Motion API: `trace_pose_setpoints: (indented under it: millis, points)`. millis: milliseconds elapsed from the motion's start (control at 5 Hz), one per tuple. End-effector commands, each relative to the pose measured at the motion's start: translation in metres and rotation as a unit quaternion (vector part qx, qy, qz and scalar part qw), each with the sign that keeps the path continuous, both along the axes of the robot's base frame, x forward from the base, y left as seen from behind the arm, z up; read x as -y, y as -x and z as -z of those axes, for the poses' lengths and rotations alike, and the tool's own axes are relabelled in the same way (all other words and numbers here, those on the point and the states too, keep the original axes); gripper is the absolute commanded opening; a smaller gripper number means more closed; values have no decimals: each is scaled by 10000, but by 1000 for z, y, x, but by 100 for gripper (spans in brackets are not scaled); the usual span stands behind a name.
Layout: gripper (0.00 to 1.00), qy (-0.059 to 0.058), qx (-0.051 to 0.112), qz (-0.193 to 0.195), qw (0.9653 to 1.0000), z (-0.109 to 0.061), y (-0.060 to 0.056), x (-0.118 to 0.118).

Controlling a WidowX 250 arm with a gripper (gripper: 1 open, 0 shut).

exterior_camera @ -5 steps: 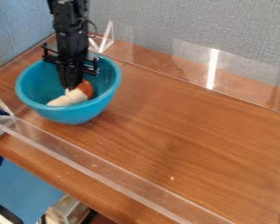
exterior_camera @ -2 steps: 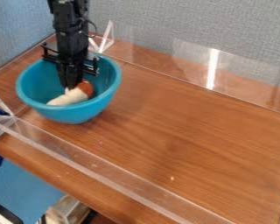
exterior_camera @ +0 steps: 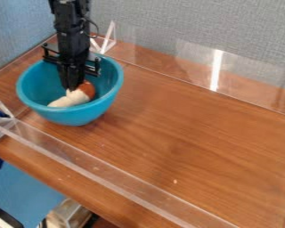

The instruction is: Remove the mushroom from inside the blue bowl and put it on the table

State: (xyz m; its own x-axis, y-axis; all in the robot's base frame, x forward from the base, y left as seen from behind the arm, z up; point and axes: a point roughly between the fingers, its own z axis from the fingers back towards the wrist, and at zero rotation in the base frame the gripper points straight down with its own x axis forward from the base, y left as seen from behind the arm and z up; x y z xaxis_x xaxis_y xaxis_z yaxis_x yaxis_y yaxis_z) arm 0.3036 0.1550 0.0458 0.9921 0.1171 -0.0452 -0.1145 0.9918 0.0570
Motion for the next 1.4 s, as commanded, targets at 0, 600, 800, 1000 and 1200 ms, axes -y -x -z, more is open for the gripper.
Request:
trace_pose_setpoints:
  millis: [0, 600, 800, 1000, 1200]
  points:
    - [0, -7, -96, -31, 9999, 6, 1, 0]
    - [0, -25, -165, -48, 9998, 7, 1, 1]
    - [0, -31, -188, -54, 9998, 8, 2, 1]
    - [0, -37, -212, -60, 9998, 9, 2, 1]
    - [0, -41, -234, -65, 9997, 9, 2, 2]
